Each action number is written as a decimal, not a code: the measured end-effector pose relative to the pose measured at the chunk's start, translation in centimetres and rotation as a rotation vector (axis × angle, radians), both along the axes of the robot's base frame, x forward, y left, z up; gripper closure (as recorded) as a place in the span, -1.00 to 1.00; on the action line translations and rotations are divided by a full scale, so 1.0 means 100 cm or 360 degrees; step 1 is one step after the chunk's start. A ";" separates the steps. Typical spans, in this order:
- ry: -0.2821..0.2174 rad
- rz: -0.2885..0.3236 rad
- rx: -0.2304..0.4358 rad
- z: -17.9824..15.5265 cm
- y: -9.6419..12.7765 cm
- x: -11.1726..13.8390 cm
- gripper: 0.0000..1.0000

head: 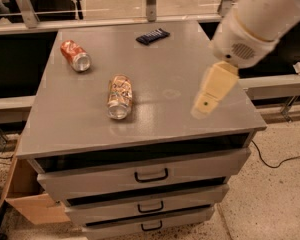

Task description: Place orange can upright

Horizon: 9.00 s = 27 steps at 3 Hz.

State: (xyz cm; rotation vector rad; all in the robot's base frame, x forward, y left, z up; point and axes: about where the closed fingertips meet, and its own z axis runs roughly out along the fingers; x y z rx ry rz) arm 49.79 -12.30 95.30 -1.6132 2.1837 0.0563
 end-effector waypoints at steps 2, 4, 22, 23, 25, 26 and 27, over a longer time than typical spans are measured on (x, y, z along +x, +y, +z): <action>0.0089 -0.0277 0.0223 -0.031 0.119 0.084 -1.00; 0.0081 -0.0325 0.0259 -0.038 0.135 0.094 -1.00; -0.0077 -0.0780 0.1212 0.010 0.217 0.189 1.00; -0.0045 -0.0619 0.1418 0.010 0.224 0.196 1.00; -0.0082 -0.0439 0.1425 0.016 0.251 0.182 1.00; -0.0103 -0.0449 0.1517 0.015 0.252 0.181 1.00; -0.0157 -0.0437 0.1652 0.004 0.248 0.180 1.00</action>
Offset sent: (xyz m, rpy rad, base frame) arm 0.1495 0.1674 -0.0473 0.2038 0.1015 -0.3048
